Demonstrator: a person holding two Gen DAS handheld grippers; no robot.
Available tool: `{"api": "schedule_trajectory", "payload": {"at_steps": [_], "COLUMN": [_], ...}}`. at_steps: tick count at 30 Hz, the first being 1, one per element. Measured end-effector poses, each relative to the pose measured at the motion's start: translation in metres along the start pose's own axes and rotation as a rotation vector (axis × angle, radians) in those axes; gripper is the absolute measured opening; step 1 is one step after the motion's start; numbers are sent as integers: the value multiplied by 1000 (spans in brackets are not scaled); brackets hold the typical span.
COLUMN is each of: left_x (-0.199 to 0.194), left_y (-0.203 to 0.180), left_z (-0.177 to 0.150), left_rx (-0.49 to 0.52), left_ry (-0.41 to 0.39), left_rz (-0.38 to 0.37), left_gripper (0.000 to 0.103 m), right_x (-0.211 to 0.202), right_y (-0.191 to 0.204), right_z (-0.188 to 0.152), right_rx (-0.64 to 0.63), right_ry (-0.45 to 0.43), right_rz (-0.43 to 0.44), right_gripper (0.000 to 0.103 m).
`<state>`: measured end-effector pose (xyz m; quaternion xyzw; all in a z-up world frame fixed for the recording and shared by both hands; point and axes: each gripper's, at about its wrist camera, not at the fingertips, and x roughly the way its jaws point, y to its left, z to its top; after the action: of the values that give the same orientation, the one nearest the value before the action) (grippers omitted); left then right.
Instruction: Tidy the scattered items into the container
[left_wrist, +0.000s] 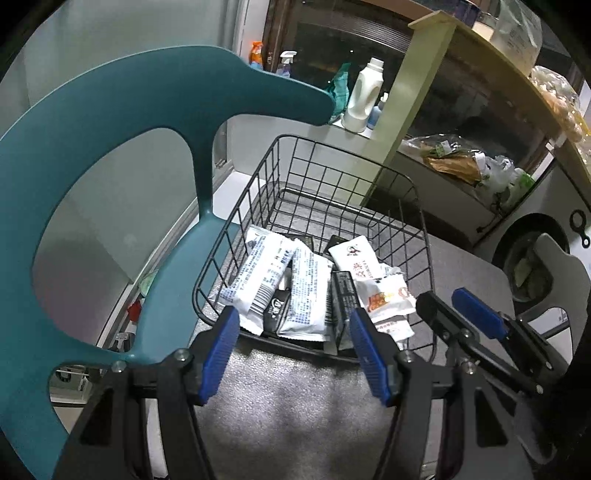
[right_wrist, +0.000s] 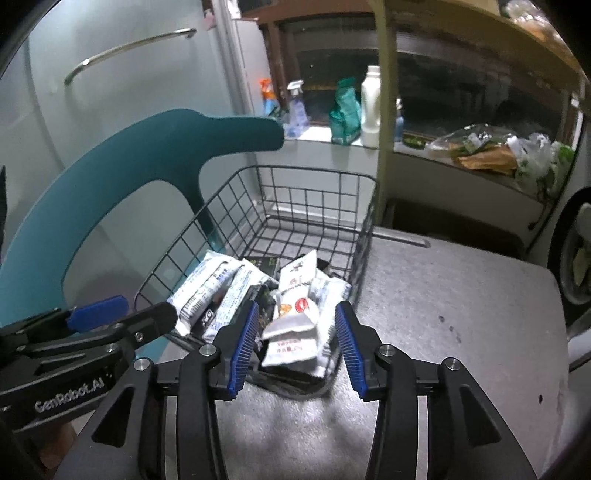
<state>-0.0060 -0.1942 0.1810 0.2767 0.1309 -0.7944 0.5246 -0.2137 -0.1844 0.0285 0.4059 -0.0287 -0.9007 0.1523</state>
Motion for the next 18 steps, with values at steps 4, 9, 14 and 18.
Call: {"api": "schedule_trajectory", "payload": {"at_steps": [4, 9, 14, 18], "left_x": [-8, -18, -23, -36], "left_y": [-9, -29, -57, -72], "left_z": [-6, -24, -52, -75], "left_rx": [17, 59, 141, 196], "left_ry": [-14, -22, -19, -55], "left_rz": [-20, -58, -107, -138], "left_gripper": [67, 67, 67, 67], "right_x": [-28, -66, -93, -114], "right_y": [-19, -52, -79, -102], "right_z": [-14, -42, -78, -109], "right_rx": [20, 73, 83, 104], "right_ry": [-24, -56, -78, -78], "right_rz": [-25, -95, -173, -237], "right_gripper": [55, 61, 67, 71]}}
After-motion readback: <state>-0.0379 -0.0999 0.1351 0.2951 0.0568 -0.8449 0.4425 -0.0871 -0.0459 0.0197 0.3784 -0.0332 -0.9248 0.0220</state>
